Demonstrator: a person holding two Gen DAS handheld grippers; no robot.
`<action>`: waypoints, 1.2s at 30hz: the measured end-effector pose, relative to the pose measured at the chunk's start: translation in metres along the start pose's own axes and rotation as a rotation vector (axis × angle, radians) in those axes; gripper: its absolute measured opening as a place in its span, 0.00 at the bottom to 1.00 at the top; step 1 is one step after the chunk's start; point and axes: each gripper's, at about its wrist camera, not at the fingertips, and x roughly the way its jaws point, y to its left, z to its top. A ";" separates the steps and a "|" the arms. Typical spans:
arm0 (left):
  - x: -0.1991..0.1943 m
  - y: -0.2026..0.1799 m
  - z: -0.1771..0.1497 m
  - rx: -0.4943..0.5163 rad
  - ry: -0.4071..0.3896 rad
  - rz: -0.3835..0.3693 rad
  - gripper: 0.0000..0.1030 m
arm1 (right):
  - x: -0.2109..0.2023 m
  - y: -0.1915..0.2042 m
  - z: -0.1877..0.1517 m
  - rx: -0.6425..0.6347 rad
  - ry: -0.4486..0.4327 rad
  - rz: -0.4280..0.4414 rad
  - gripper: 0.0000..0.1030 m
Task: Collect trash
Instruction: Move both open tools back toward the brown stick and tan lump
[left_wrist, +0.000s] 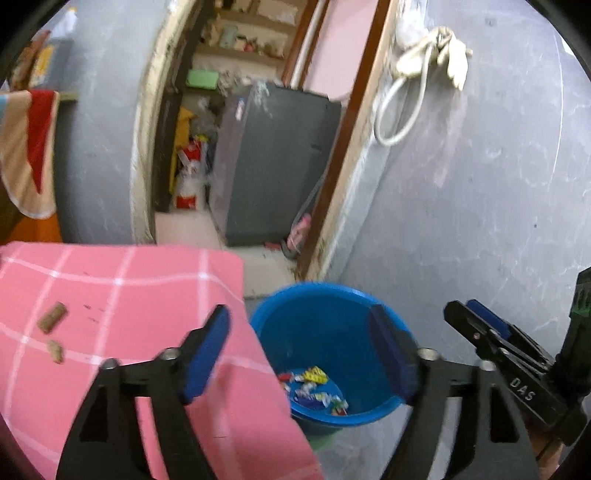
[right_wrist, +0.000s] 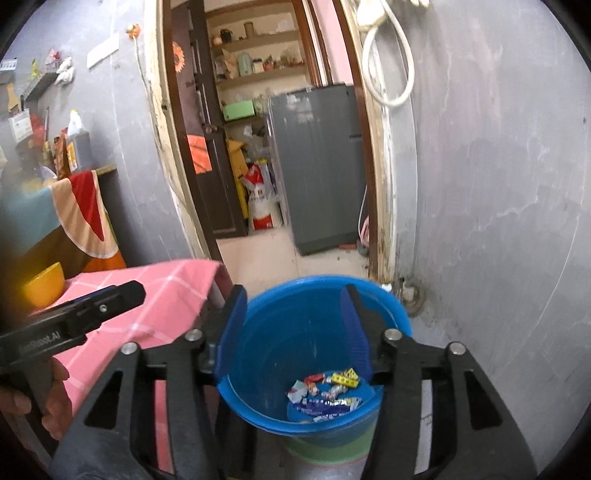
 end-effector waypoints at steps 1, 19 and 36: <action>-0.006 0.001 0.002 -0.001 -0.024 0.006 0.84 | -0.004 0.004 0.003 -0.005 -0.013 0.001 0.57; -0.123 0.047 0.002 0.042 -0.286 0.188 0.98 | -0.072 0.095 0.024 -0.101 -0.262 0.036 1.00; -0.191 0.104 -0.013 0.059 -0.402 0.368 0.98 | -0.079 0.175 0.015 -0.152 -0.383 0.165 1.00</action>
